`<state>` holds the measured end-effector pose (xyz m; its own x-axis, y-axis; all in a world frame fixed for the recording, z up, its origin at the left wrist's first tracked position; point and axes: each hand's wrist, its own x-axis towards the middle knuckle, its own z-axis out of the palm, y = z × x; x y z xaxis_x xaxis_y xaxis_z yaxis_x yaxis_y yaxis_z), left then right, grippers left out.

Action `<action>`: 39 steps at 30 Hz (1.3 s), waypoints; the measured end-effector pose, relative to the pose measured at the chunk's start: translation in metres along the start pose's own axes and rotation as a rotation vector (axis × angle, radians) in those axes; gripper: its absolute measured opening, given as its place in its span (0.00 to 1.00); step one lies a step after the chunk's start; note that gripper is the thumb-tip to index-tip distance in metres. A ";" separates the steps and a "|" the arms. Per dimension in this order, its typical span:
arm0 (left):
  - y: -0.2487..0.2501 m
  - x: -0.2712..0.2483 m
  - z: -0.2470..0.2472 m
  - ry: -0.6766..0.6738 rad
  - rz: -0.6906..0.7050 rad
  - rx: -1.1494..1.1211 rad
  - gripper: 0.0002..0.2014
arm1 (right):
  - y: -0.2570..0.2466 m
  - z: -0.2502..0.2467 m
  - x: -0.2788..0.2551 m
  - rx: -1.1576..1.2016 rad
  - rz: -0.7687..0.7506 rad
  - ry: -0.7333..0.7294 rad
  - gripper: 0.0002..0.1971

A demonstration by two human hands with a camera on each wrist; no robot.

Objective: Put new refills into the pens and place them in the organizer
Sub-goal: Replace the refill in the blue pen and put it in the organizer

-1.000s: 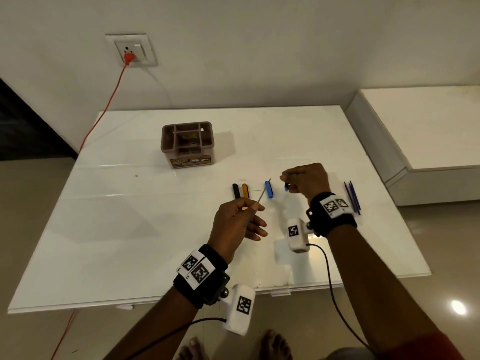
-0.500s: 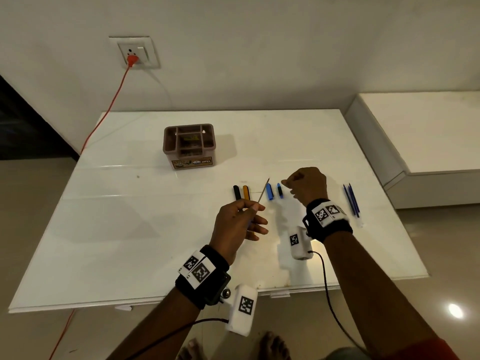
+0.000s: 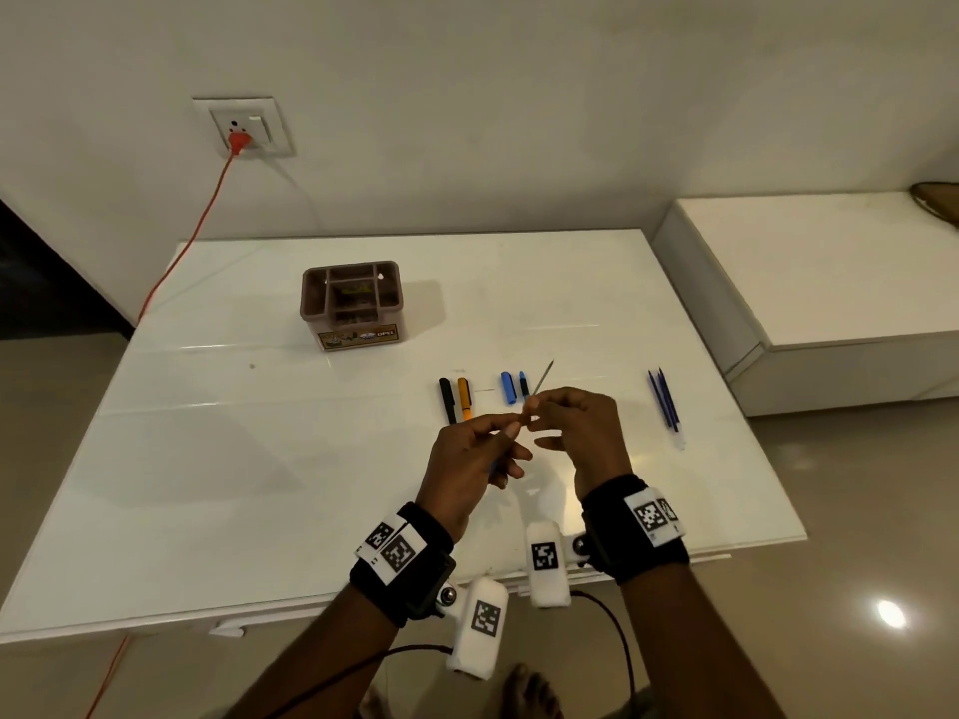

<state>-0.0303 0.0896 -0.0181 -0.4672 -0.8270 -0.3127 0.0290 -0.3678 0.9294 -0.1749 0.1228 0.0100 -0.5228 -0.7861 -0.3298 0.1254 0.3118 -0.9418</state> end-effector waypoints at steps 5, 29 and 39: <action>-0.002 0.016 0.004 0.073 -0.025 0.017 0.12 | -0.026 -0.023 0.058 -0.020 -0.004 0.102 0.06; -0.008 0.035 0.008 0.024 -0.103 -0.080 0.08 | -0.031 -0.076 0.187 -0.625 0.046 0.208 0.06; -0.012 0.027 0.030 0.009 -0.105 0.004 0.12 | 0.017 -0.154 0.140 -0.788 0.158 0.338 0.22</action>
<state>-0.0696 0.0848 -0.0321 -0.4597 -0.7876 -0.4104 -0.0236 -0.4512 0.8921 -0.3759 0.1001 -0.0424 -0.7865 -0.5407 -0.2984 -0.3369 0.7805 -0.5266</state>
